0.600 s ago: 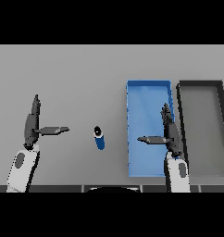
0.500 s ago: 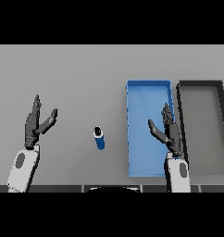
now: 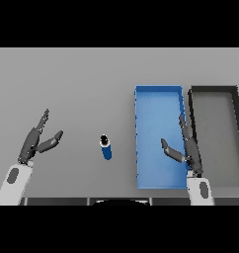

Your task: Pick up the blue pipe and place it into the blue bin.

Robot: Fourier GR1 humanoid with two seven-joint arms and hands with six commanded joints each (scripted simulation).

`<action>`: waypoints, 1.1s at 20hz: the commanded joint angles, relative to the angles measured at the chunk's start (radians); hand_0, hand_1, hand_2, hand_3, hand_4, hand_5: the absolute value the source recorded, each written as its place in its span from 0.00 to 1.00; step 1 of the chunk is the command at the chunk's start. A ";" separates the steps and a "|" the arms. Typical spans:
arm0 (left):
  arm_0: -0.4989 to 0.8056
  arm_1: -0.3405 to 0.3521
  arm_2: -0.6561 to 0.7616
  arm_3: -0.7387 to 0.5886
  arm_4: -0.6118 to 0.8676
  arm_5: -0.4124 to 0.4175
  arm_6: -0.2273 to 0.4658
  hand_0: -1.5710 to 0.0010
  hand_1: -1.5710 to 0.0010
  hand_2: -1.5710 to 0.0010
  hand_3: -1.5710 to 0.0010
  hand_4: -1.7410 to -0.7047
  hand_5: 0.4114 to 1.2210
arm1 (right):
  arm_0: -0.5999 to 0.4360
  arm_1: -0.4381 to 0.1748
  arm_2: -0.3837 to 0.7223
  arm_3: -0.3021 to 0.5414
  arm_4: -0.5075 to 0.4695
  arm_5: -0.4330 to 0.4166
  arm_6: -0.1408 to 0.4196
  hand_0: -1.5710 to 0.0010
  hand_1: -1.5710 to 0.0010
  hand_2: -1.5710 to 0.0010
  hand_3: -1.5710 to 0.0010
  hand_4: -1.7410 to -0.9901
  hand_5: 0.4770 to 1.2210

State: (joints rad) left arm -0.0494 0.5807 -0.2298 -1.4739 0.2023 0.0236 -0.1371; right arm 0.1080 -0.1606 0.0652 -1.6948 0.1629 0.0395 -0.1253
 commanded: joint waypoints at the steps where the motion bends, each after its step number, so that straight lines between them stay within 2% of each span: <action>1: 0.003 0.004 0.001 -0.002 0.009 -0.014 -0.007 1.00 1.00 1.00 1.00 0.75 0.23 | -0.001 0.002 0.000 -0.008 -0.005 0.000 0.016 1.00 1.00 1.00 1.00 0.71 0.20; 4: 0.034 0.042 -0.014 -0.056 0.034 -0.087 -0.053 1.00 1.00 1.00 1.00 0.74 0.21 | 0.014 -0.008 0.000 -0.016 -0.010 0.012 0.013 1.00 1.00 1.00 1.00 0.73 0.19; 5: 0.054 0.056 -0.028 -0.079 0.033 -0.106 -0.049 1.00 1.00 1.00 1.00 0.73 0.20 | 0.021 -0.014 0.002 -0.019 -0.002 0.012 0.004 1.00 1.00 1.00 1.00 0.75 0.19; 7: 0.066 0.086 -0.060 -0.121 0.034 -0.159 -0.027 1.00 1.00 1.00 1.00 0.69 0.17 | 0.010 -0.010 0.007 -0.008 -0.006 0.019 0.002 1.00 1.00 1.00 1.00 0.75 0.19; 10: 0.086 0.066 -0.139 -0.185 0.016 -0.201 0.020 1.00 1.00 1.00 1.00 0.62 0.12 | -0.011 -0.010 0.002 0.003 0.002 0.009 0.033 1.00 1.00 1.00 1.00 0.76 0.19; 11: 0.088 0.058 -0.159 -0.190 0.005 -0.205 0.040 1.00 1.00 1.00 1.00 0.61 0.11 | 0.001 -0.011 0.008 -0.006 0.010 0.008 0.027 1.00 1.00 1.00 1.00 0.77 0.19; 16: 0.051 -0.024 -0.256 -0.183 -0.074 -0.204 0.098 1.00 1.00 1.00 1.00 0.58 0.05 | 0.013 0.002 0.009 -0.020 -0.006 0.012 0.026 1.00 1.00 1.00 1.00 0.72 0.18; 19: 0.038 -0.082 -0.290 -0.156 -0.101 -0.196 0.082 1.00 1.00 1.00 1.00 0.57 0.05 | 0.017 -0.002 0.005 -0.023 -0.011 0.016 0.022 1.00 1.00 1.00 1.00 0.70 0.20; 22: -0.014 -0.171 -0.314 -0.085 -0.134 -0.171 0.083 1.00 1.00 1.00 1.00 0.57 0.06 | 0.009 -0.004 0.002 -0.023 -0.013 0.018 0.042 1.00 1.00 1.00 1.00 0.71 0.20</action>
State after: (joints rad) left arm -0.0636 0.4087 -0.5445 -1.5591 0.0680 -0.1468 -0.0508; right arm 0.1166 -0.1645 0.0667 -1.7177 0.1494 0.0568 -0.0820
